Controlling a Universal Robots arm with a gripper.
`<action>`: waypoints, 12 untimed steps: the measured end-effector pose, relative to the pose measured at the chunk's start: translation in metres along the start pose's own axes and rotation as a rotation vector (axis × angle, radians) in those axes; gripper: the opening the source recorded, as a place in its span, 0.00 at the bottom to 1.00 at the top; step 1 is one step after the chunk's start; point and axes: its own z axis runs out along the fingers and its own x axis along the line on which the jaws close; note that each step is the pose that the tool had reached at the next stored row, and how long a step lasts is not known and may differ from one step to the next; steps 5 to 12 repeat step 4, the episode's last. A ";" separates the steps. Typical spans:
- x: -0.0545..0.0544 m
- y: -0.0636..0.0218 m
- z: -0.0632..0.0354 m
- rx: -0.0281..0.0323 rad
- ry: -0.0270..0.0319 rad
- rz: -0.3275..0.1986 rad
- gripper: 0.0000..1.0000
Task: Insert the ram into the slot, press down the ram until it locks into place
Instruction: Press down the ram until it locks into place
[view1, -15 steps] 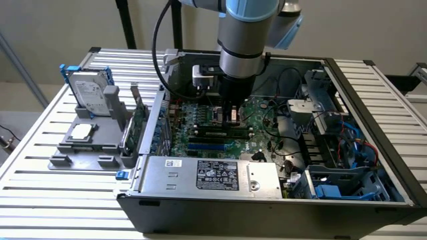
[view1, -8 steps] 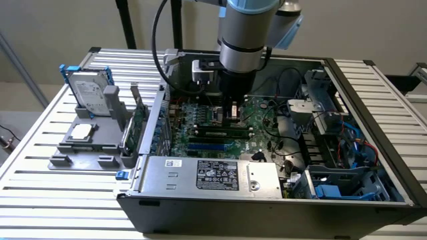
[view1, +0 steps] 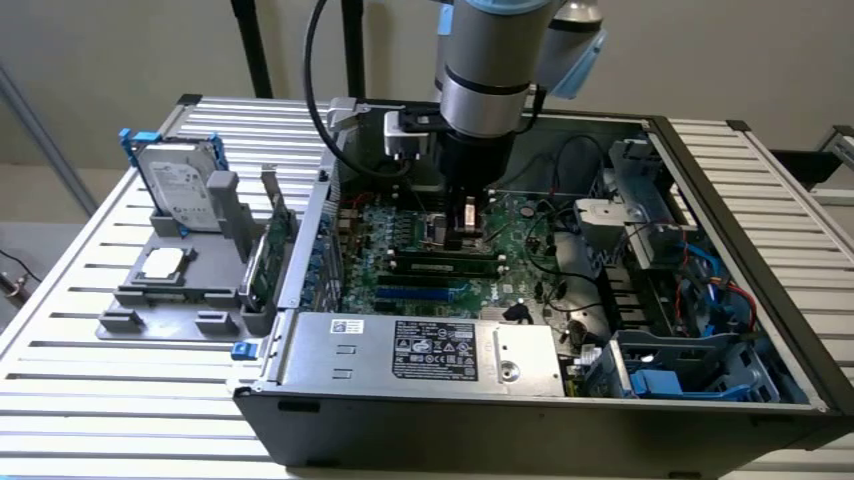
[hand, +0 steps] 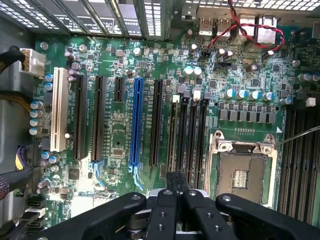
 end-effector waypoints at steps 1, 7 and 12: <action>0.000 0.0000 0.0000 0.0000 0.0000 0.000 0.11; 0.000 0.0000 0.0000 0.0000 0.0001 0.000 0.11; 0.000 0.0000 0.0000 0.0000 0.0001 0.000 0.11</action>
